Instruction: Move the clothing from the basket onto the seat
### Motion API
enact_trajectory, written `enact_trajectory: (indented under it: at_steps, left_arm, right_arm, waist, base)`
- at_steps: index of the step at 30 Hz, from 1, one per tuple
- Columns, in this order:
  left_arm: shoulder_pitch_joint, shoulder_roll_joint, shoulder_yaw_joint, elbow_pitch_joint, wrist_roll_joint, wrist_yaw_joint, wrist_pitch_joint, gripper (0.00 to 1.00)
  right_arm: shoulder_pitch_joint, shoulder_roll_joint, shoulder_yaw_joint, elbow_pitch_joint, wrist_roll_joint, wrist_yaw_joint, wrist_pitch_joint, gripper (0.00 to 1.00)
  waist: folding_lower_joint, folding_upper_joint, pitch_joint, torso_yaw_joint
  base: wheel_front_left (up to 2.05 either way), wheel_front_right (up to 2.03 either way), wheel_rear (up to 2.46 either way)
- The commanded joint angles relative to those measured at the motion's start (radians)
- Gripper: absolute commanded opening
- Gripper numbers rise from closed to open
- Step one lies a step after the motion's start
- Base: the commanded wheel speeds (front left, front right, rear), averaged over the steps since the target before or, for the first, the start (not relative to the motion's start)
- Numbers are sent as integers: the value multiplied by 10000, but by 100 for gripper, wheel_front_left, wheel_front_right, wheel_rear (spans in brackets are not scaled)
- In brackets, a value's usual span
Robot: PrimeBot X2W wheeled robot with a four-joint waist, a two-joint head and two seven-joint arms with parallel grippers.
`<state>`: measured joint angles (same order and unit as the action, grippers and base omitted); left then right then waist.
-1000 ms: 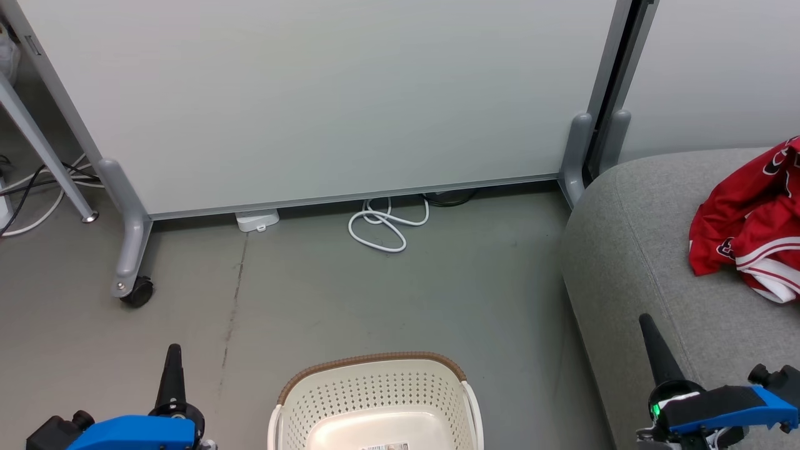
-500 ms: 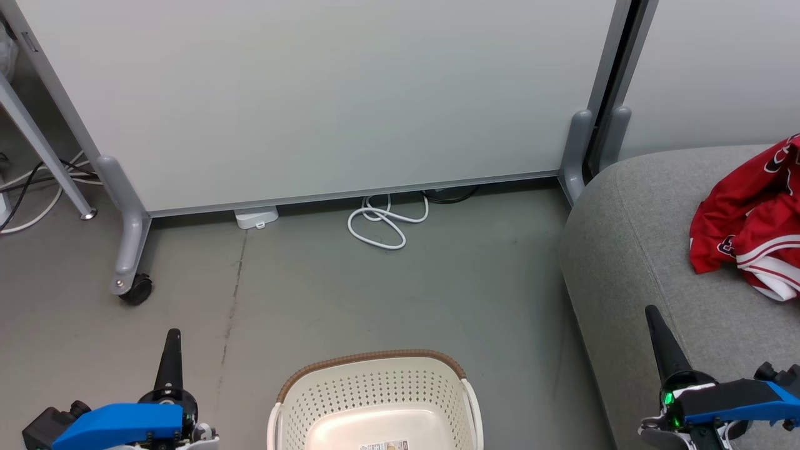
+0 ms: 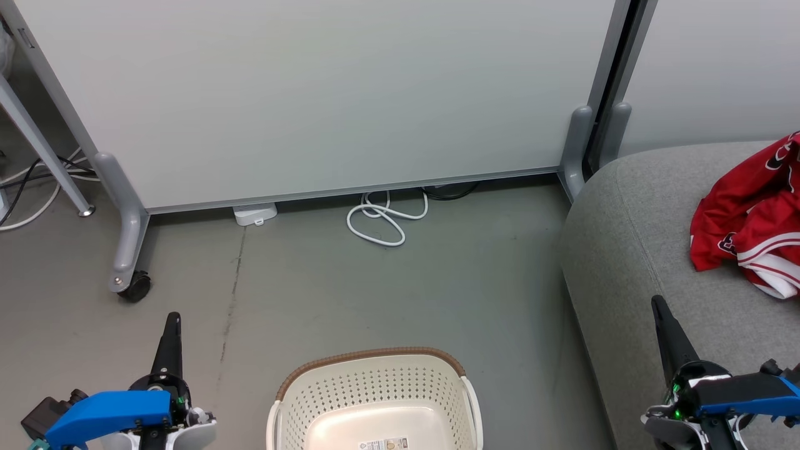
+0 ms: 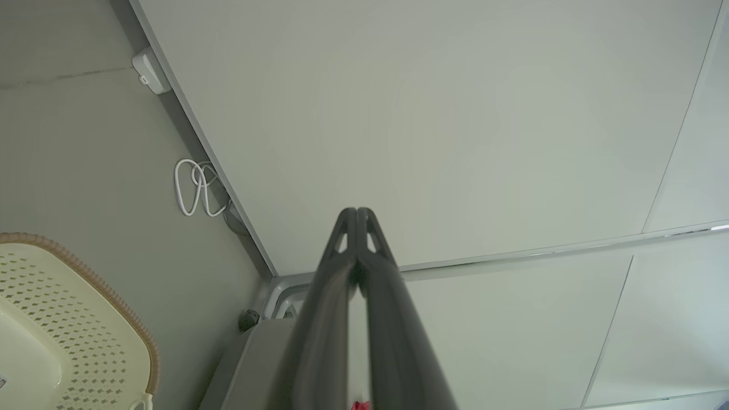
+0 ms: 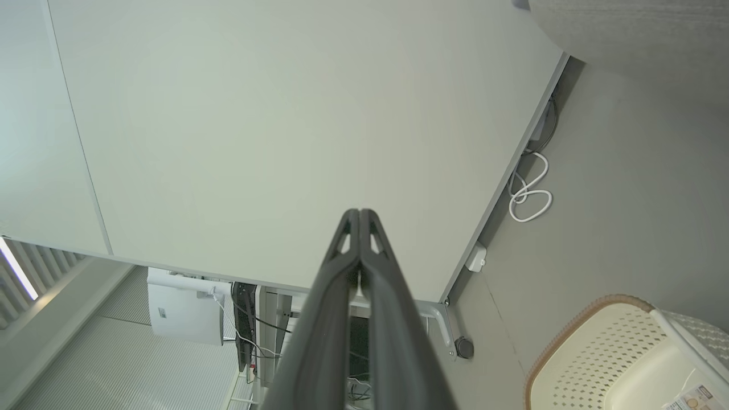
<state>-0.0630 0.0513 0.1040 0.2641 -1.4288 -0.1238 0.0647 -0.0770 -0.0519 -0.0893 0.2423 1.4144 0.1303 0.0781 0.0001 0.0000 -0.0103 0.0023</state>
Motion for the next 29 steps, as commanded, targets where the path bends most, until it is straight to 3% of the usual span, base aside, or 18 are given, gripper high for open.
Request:
enact_trajectory:
  at_steps: [1,29]
  left_arm:
    - [-209,1,44,-82,-194,-67,64,0]
    - [-533,-15,122,-213,-1851,-112,534,0]
  right_arm:
    - [-174,-20,-46,-15,231,6,64,0]
    - [-384,-7,-247,31,2017,7,365,0]
  waist:
    - [-1,0,7,-1]
    - [-1,0,134,-23]
  base:
    - [0,0,0]
    - [0,0,0]
